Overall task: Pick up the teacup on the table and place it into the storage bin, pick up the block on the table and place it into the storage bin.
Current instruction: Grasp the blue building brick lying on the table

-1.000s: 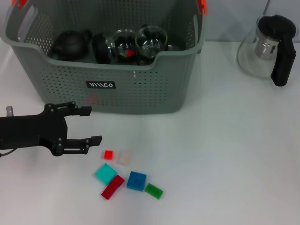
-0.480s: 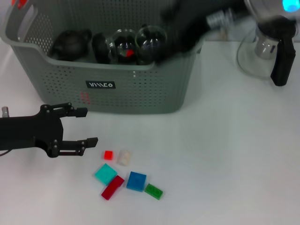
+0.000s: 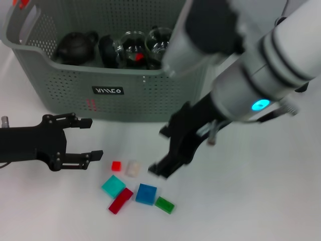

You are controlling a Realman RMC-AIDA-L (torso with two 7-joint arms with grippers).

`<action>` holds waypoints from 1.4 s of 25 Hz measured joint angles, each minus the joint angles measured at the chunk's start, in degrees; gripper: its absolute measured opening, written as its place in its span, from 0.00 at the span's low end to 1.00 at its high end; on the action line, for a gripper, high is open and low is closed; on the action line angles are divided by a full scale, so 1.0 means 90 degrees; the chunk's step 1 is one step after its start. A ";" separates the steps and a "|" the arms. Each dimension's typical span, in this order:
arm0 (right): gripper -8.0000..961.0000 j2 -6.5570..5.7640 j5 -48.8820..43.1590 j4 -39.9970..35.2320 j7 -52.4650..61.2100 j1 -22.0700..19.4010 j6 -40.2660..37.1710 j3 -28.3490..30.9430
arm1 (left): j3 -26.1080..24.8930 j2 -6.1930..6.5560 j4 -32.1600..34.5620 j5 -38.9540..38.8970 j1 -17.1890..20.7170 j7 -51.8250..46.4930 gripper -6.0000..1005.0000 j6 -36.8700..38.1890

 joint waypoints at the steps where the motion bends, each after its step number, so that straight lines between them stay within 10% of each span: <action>1: 0.92 0.0004 0.0039 0.0264 -0.0020 0.0081 0.0131 -0.0163 | -0.0005 0.0000 0.0001 0.0017 0.0001 0.0000 0.83 -0.0016; 11: 0.92 0.0042 0.0522 0.2441 -0.0079 0.1074 0.1549 -0.1645 | -0.0020 -0.0009 -0.0003 0.0033 0.0012 0.0057 0.83 -0.0043; 35: 0.92 0.0108 0.0867 0.3173 -0.0074 0.1129 0.2943 -0.2911 | -0.0021 -0.0004 -0.0007 0.0043 0.0082 0.0137 0.83 -0.0198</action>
